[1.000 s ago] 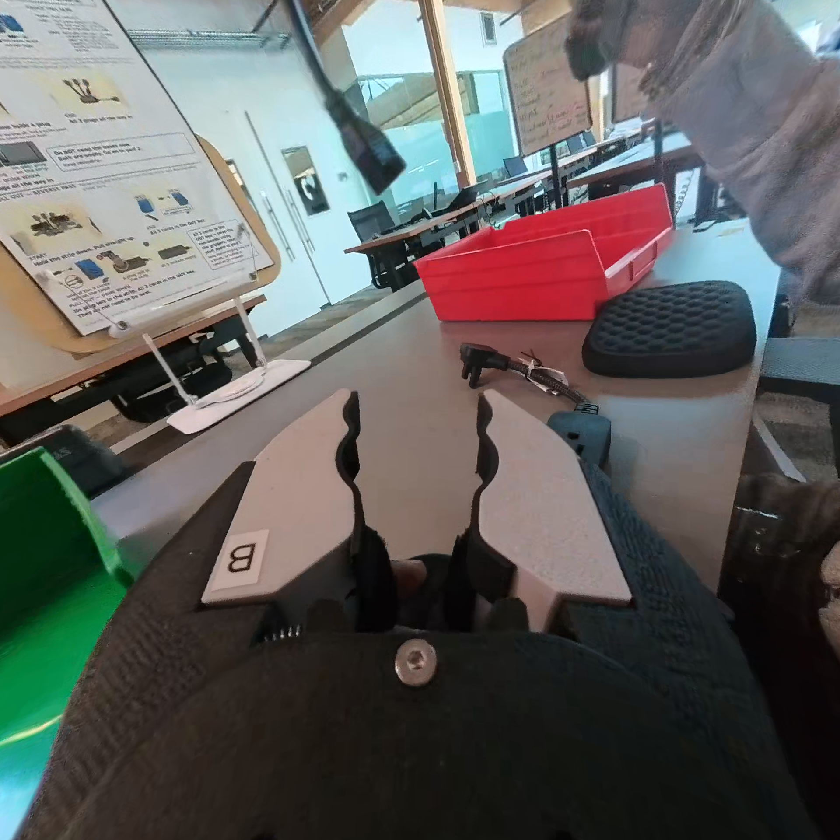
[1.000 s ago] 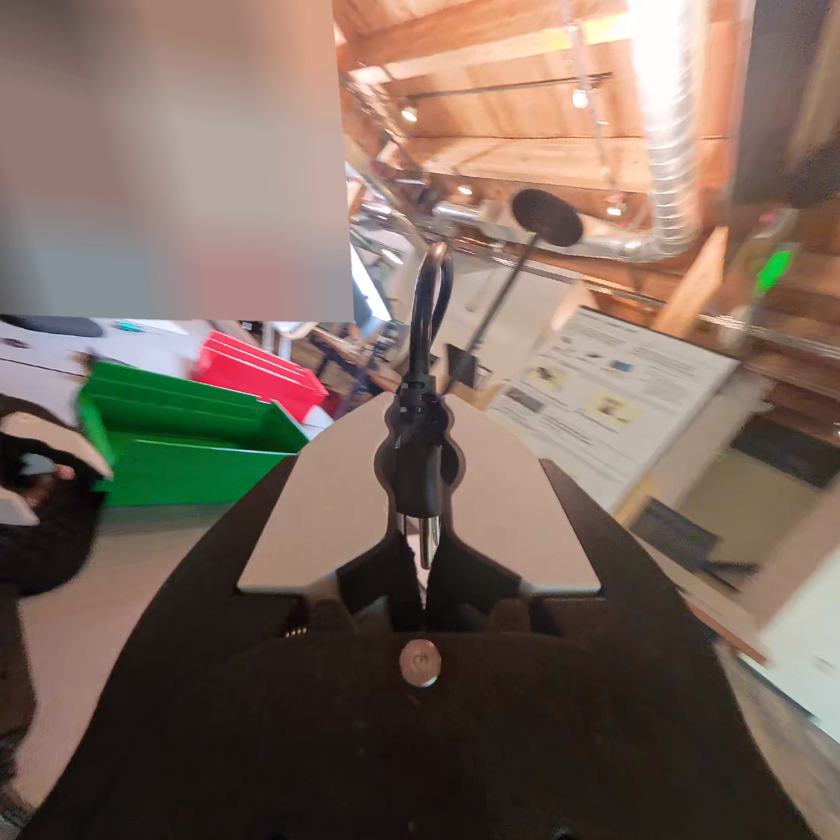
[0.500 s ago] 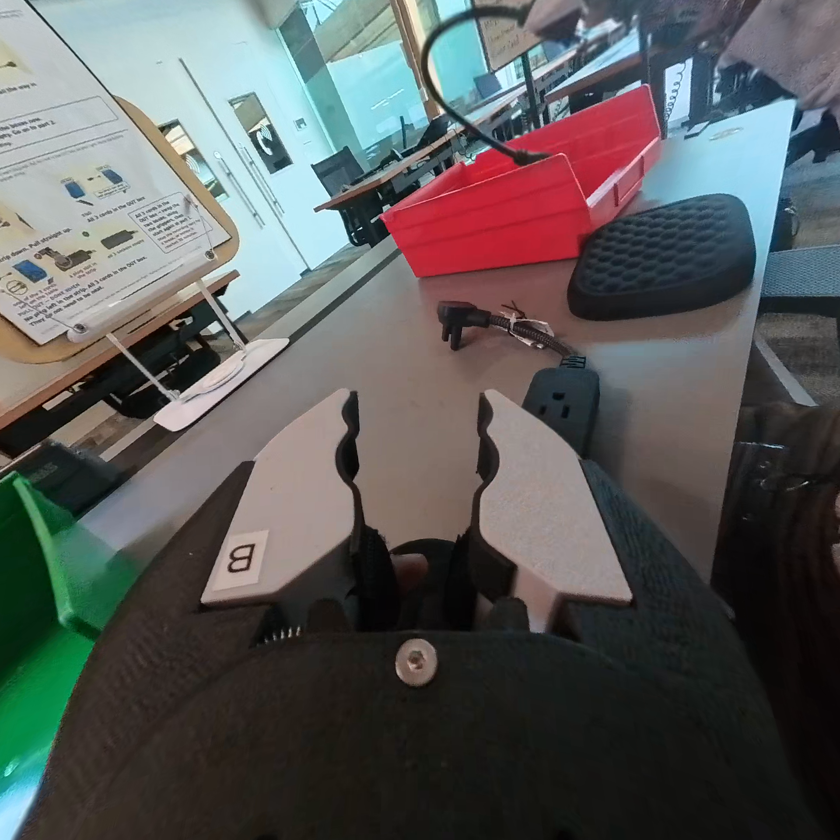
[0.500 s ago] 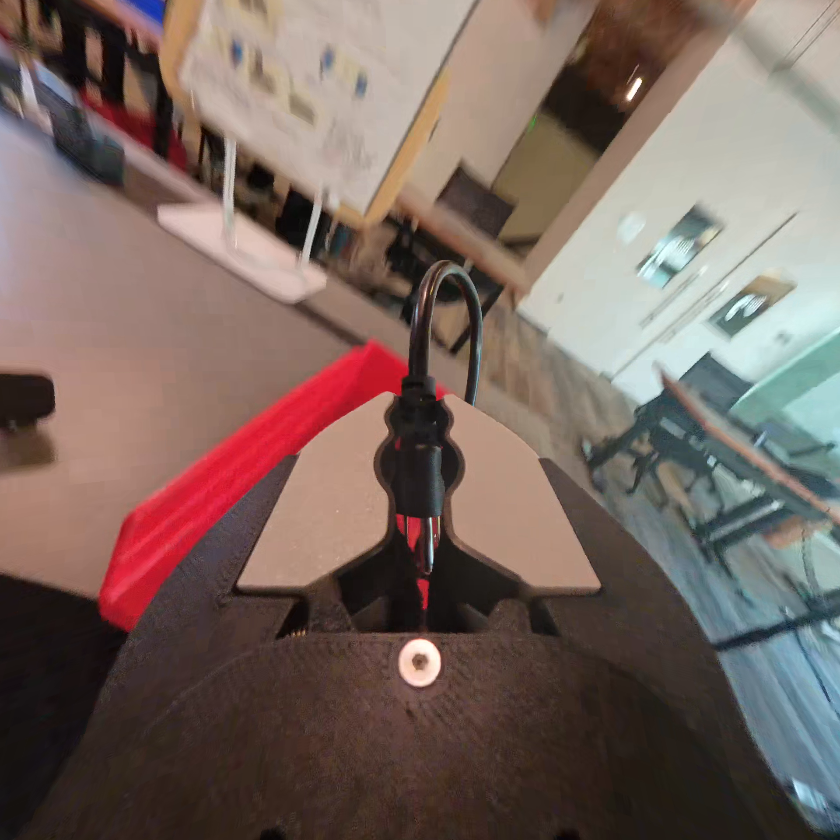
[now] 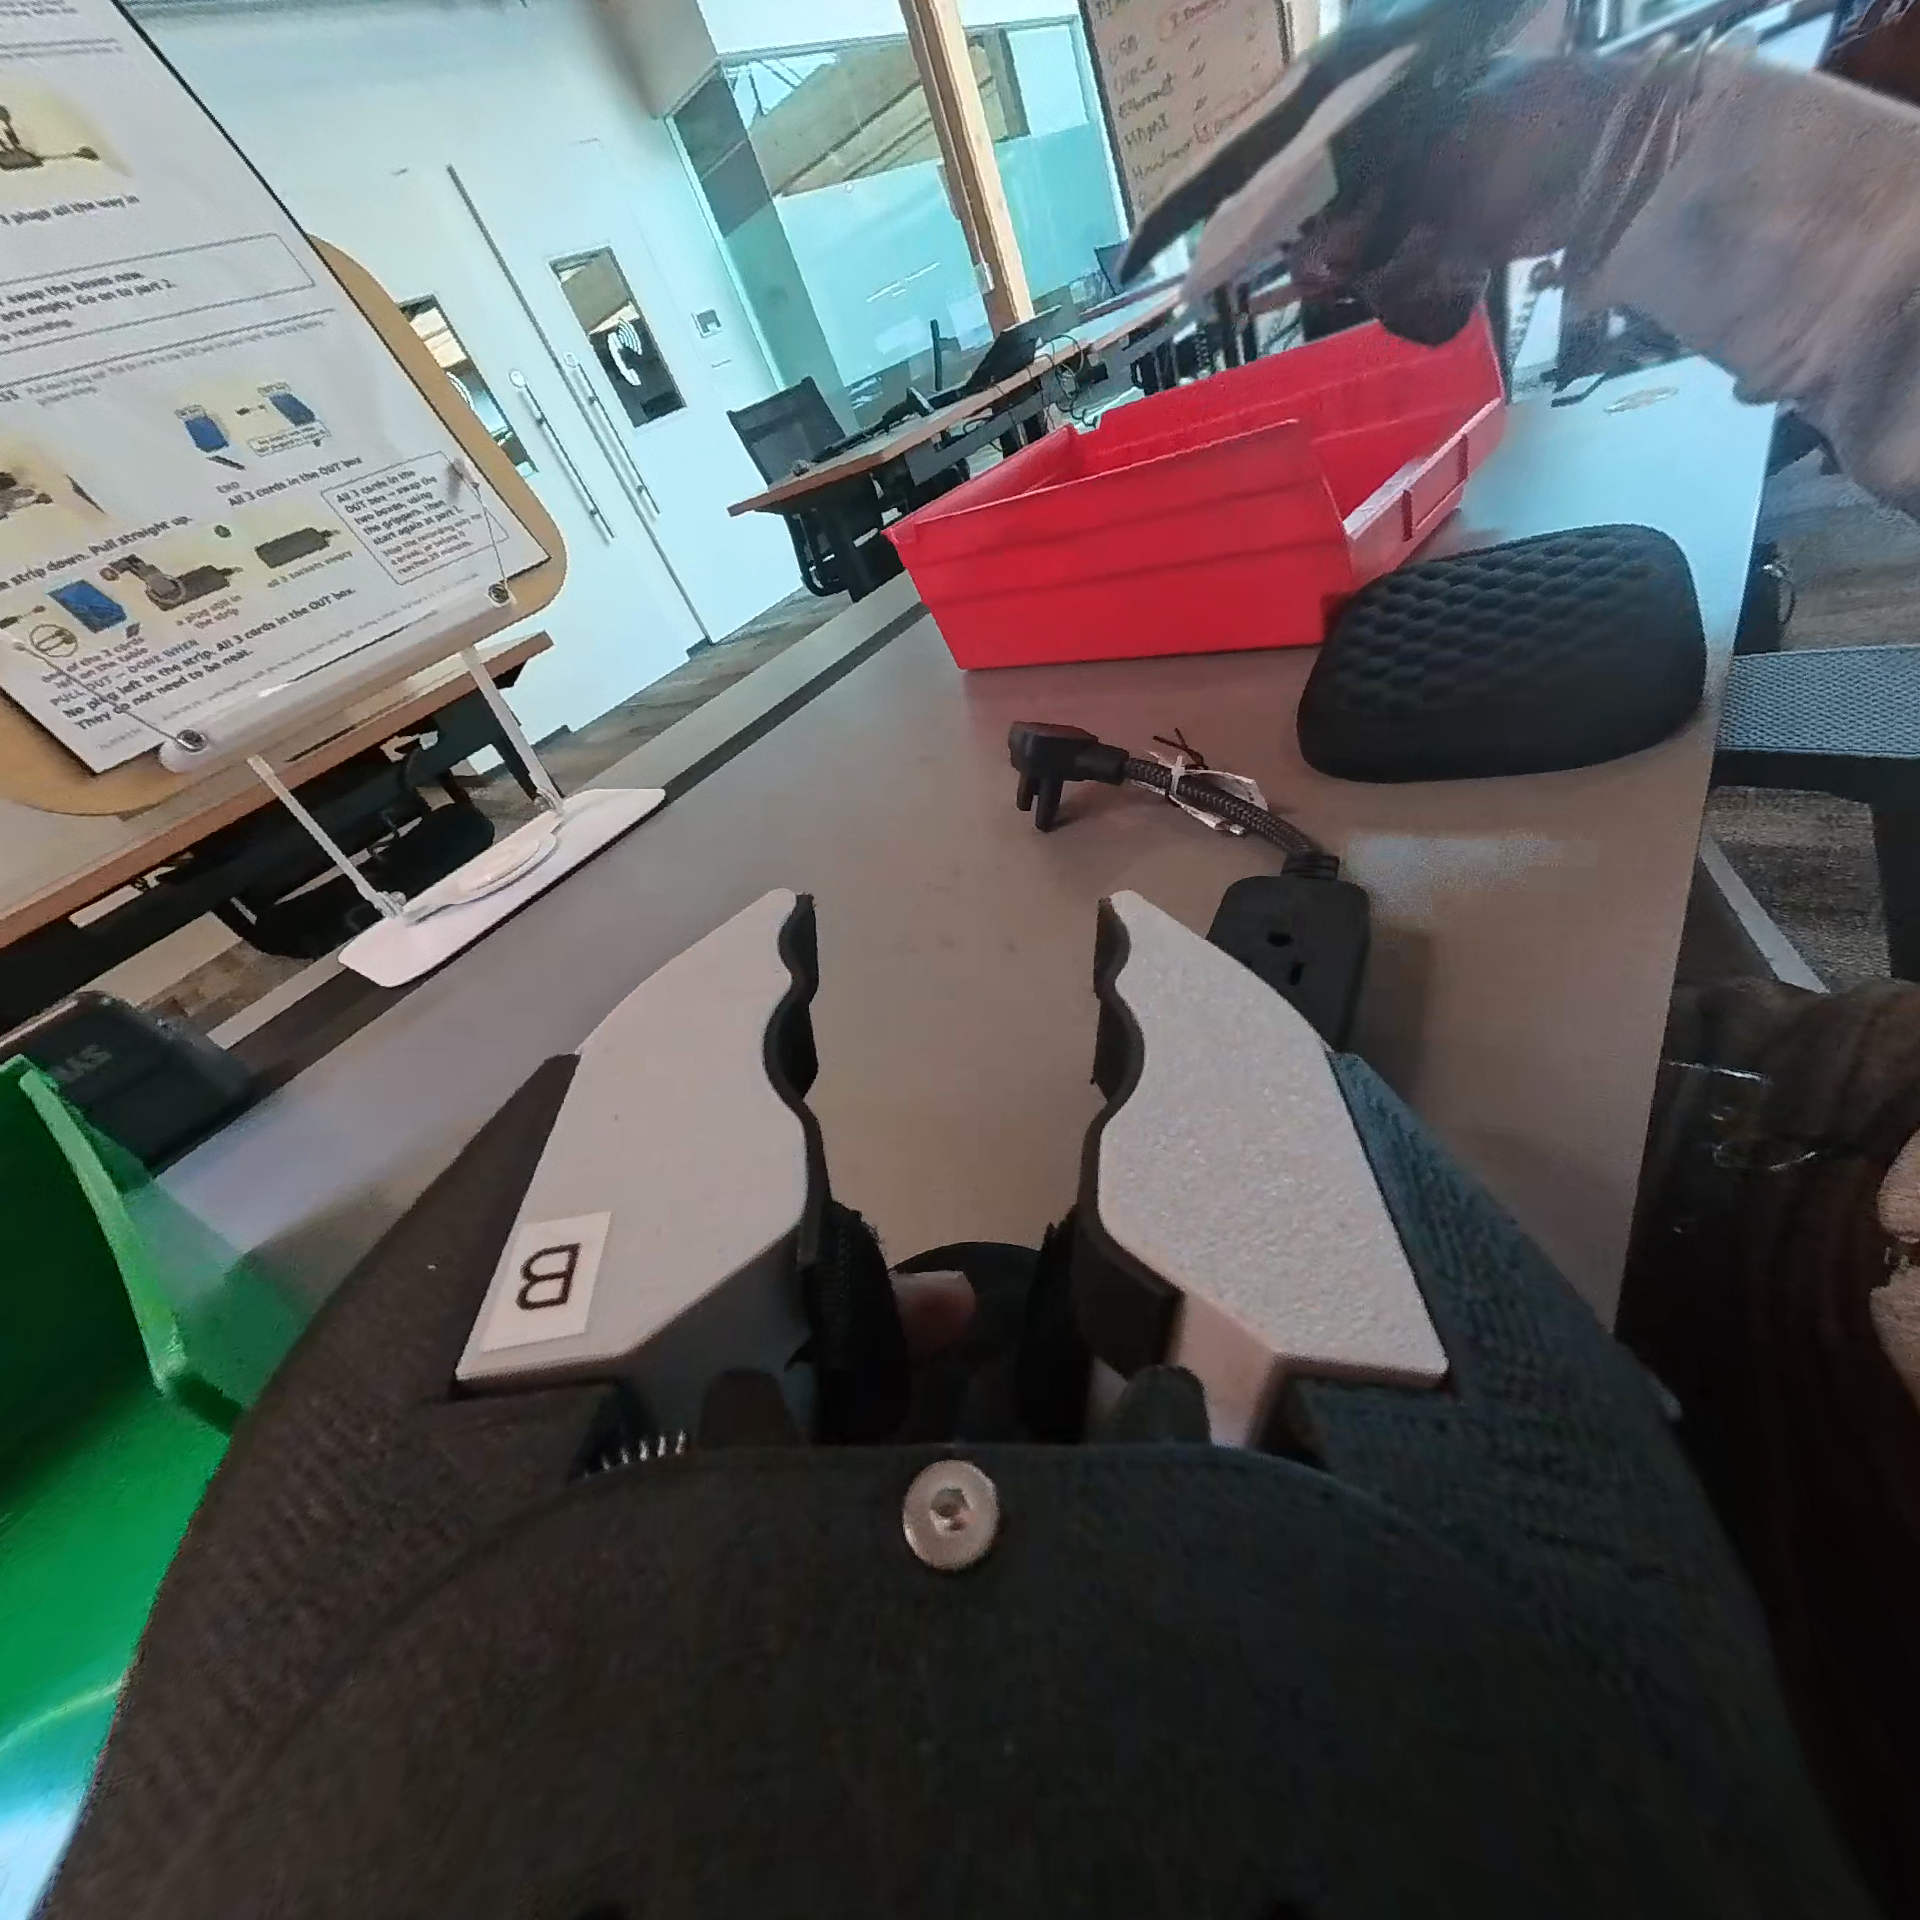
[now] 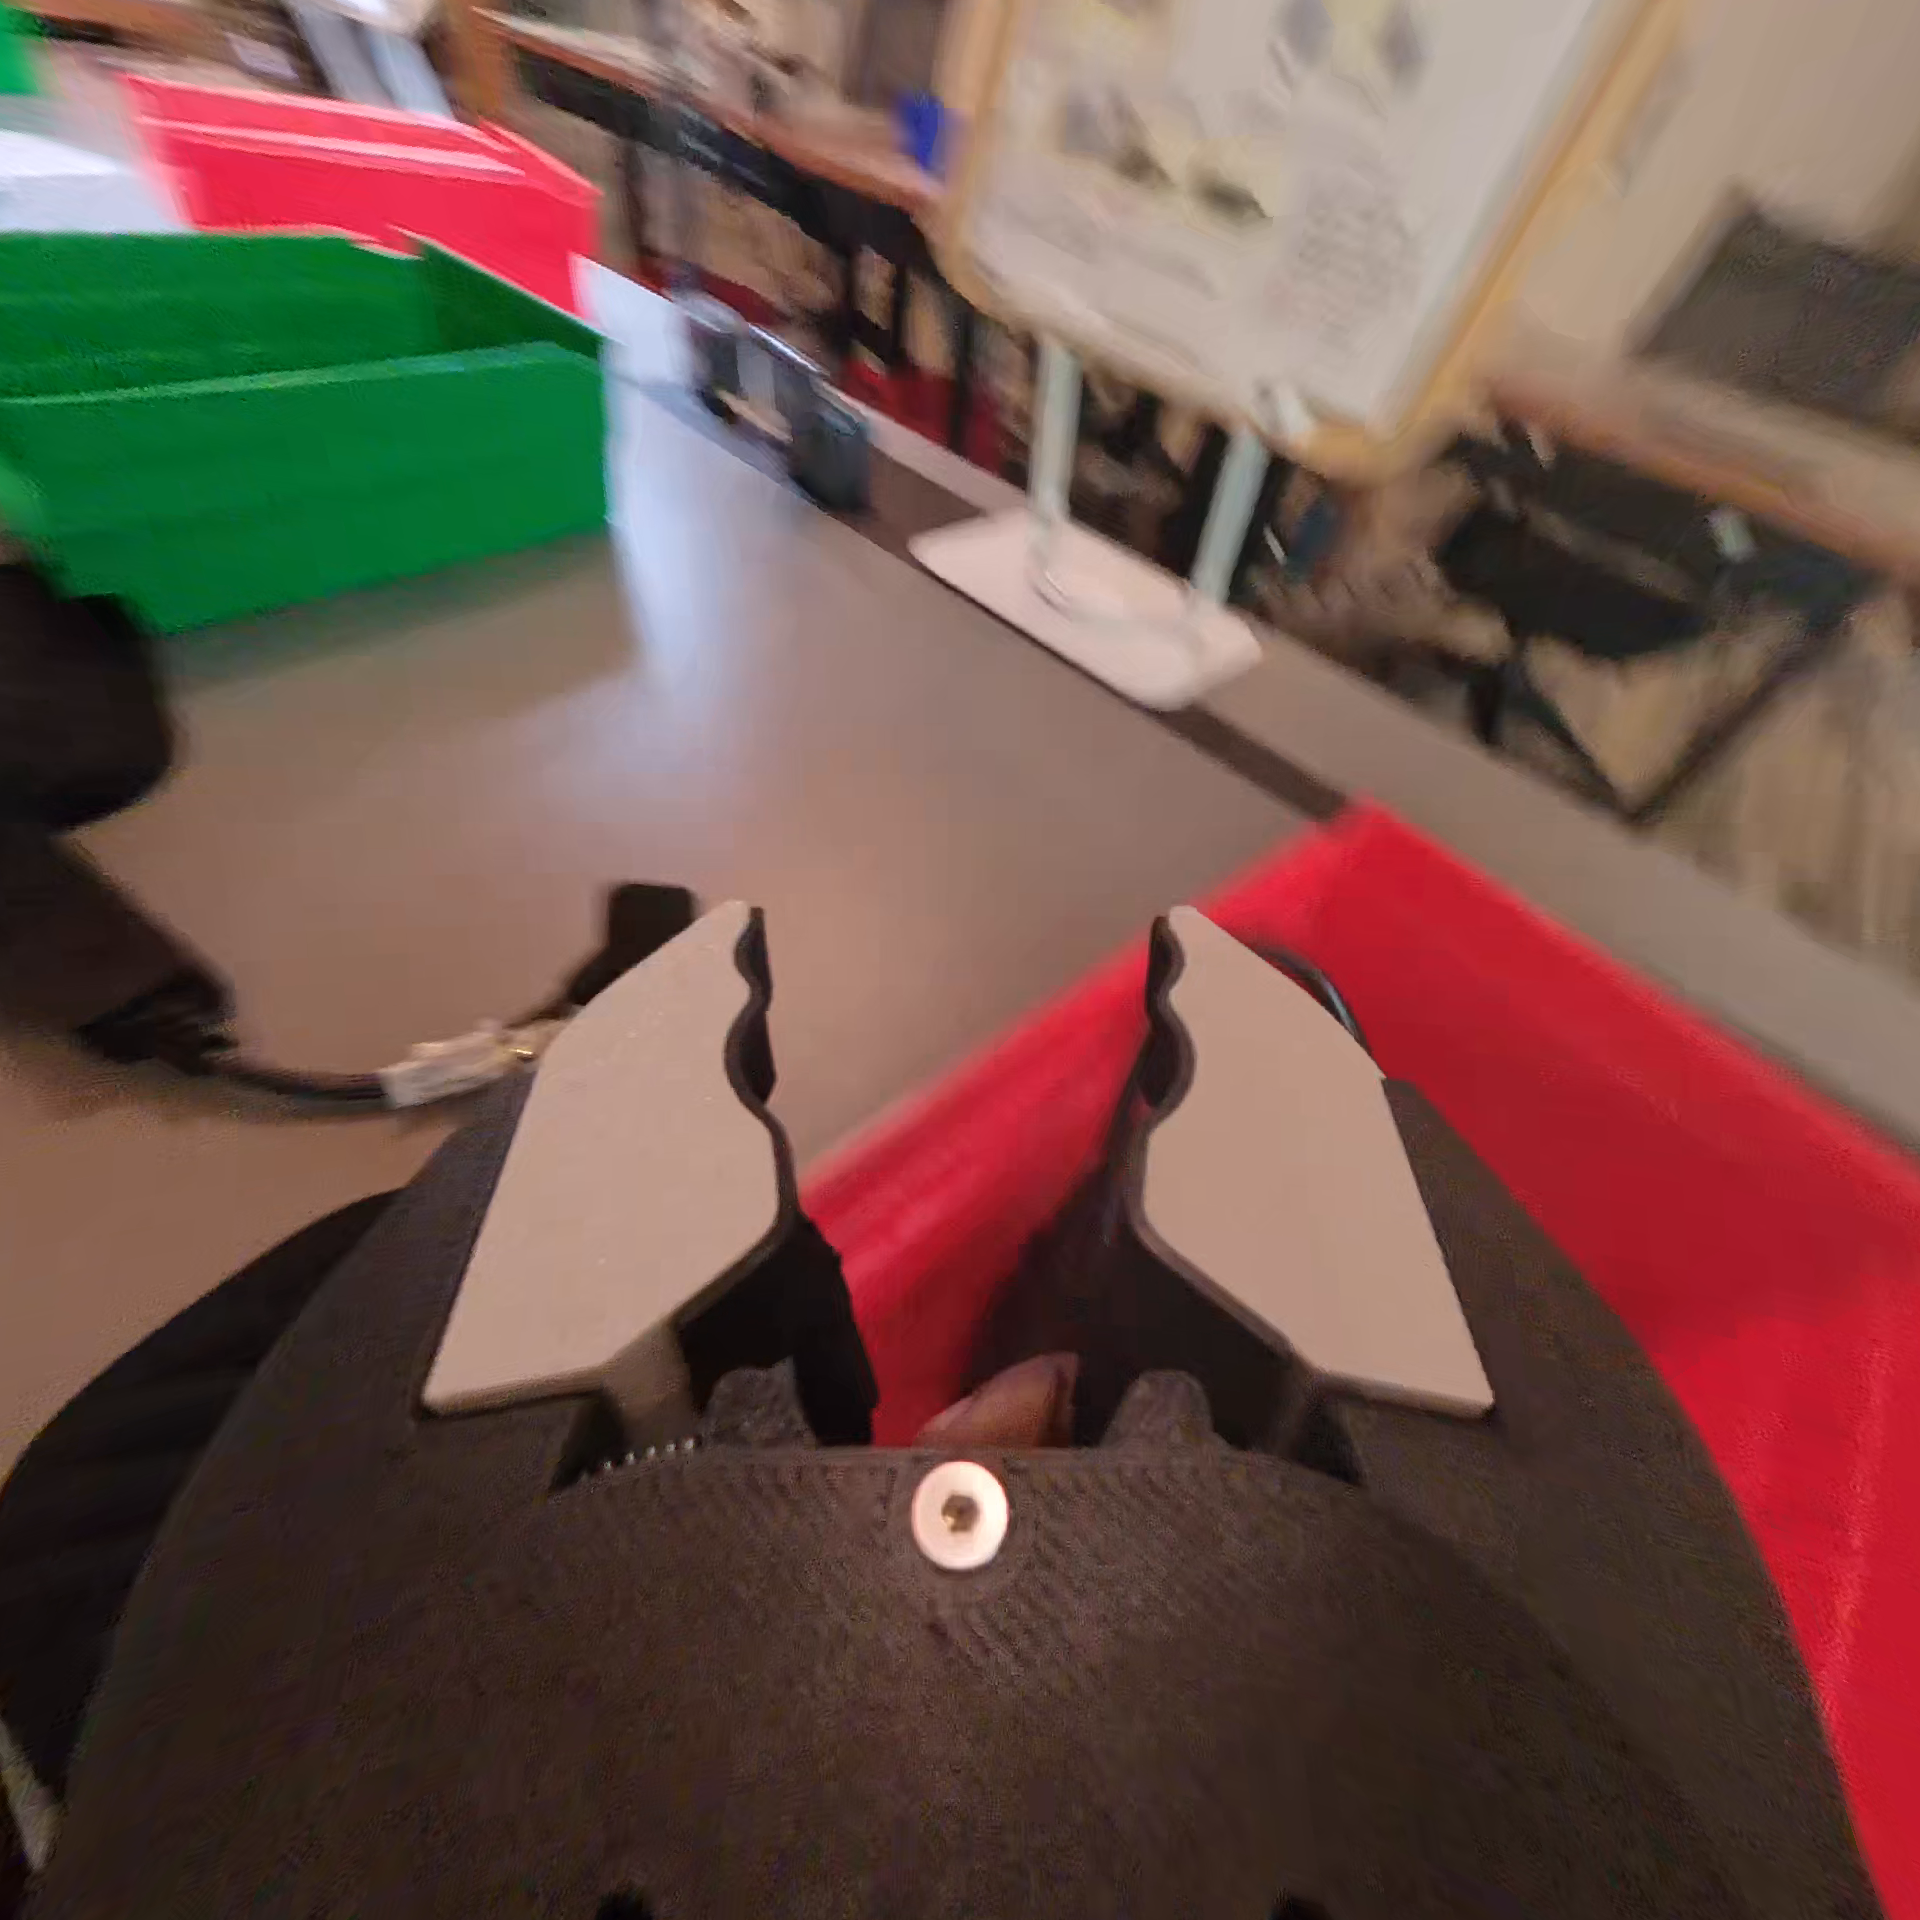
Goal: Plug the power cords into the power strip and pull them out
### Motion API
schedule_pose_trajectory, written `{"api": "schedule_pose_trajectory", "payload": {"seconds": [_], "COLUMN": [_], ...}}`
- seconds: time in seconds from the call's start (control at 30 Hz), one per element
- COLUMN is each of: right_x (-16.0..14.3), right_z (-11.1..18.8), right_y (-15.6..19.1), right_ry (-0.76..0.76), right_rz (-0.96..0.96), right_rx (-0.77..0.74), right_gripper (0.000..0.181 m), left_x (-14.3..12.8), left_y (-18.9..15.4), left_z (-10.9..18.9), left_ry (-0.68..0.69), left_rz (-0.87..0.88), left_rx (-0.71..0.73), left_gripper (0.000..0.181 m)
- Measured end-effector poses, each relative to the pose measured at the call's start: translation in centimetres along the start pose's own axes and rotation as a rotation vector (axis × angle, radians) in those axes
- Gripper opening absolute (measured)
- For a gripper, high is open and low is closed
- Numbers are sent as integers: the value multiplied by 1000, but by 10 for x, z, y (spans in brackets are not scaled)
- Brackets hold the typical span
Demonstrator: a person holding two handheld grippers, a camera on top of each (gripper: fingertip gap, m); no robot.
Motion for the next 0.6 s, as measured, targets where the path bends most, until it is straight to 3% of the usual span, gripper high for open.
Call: {"api": "schedule_pose_trajectory", "payload": {"seconds": [0.07, 0.13, 0.2, 0.3, 0.4, 0.6], "right_x": [19, 28, 26, 6, -15, -27], "right_z": [-11, -30, -53, -90, -116, -136], "right_y": [37, 82, 124, 175, 209, 222], "right_ry": [-15, 44, 115, 273, 402, 471], "right_rz": [109, 122, 116, 155, 206, 353], "right_rx": [192, 477, 735, 939, 1021, 939], "right_gripper": [77, 80, 81, 77, 75, 85], "left_x": [0, 0, 0, 0, 0, 0], "left_y": [0, 0, 1, 1, 2, 4], "left_z": [1, 2, 2, 2, 3, 5], "left_ry": [-8, -17, -22, -24, -29, -46], "left_rz": [3, 4, 3, 9, 18, 37], "left_rx": [0, 1, 0, 1, 2, 9], "left_gripper": [51, 51, 51, 51, 51, 51]}}
Point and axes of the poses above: each gripper's, where its closed fingertips meet, z back along the fingers, x out of its top, y = z × x across the jaws, the point moved 8 cm from there along z, back along the fingers, and after that the axes turned 1 degree about -y, right-handed, at the moved point
